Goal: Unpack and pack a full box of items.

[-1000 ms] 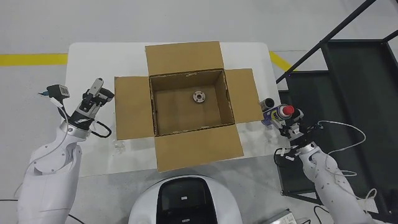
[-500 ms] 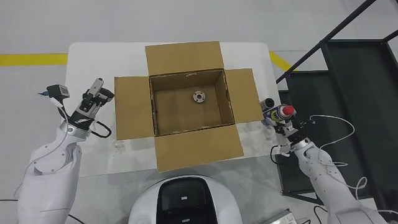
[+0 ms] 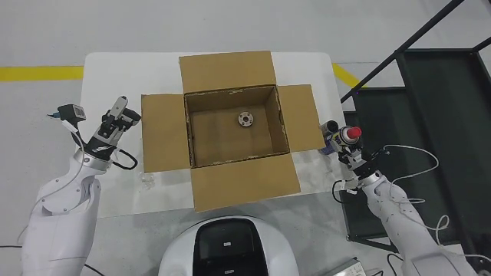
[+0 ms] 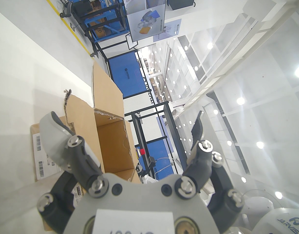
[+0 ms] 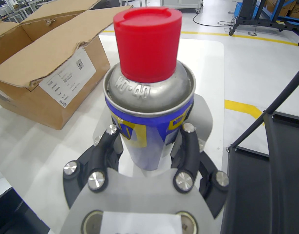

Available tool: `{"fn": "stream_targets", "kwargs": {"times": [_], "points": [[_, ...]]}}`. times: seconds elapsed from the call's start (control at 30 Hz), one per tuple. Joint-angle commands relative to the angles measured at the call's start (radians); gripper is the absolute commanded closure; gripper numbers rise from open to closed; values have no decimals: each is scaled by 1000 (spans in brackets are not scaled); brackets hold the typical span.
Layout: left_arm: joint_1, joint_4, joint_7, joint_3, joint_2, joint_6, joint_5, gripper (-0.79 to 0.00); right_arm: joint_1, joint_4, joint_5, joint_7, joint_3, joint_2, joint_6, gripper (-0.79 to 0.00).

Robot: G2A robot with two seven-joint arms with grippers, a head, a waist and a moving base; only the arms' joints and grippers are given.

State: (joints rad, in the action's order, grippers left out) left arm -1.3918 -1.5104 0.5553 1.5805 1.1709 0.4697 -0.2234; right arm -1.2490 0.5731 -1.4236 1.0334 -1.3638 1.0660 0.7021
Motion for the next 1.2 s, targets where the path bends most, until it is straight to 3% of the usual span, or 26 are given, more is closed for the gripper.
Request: {"fn": "stream_targets", "kwargs": {"times": [0.0,0.17,0.37,0.57,0.7,0.97,1.17], "points": [[0,0,0,0,0,0,0,-785,-13,12,-8,33,-6,-6,-2,0],[0,0,0,0,0,0,0,-785,-86,102,-48,111,-47,-34,-26,0],[0,0,0,0,0,0,0,-785,-244,396,-143,104,-156,-91,-21,0],[0,0,0,0,0,0,0,-785,-411,773,-171,-40,-314,-128,-26,0],[0,0,0,0,0,0,0,-785,-471,954,-148,-148,-353,-130,-56,0],[0,0,0,0,0,0,0,-785,-411,1142,-140,-374,-264,-120,-66,0],[0,0,0,0,0,0,0,-785,-347,1147,-120,-415,-193,-111,-70,0]]}}
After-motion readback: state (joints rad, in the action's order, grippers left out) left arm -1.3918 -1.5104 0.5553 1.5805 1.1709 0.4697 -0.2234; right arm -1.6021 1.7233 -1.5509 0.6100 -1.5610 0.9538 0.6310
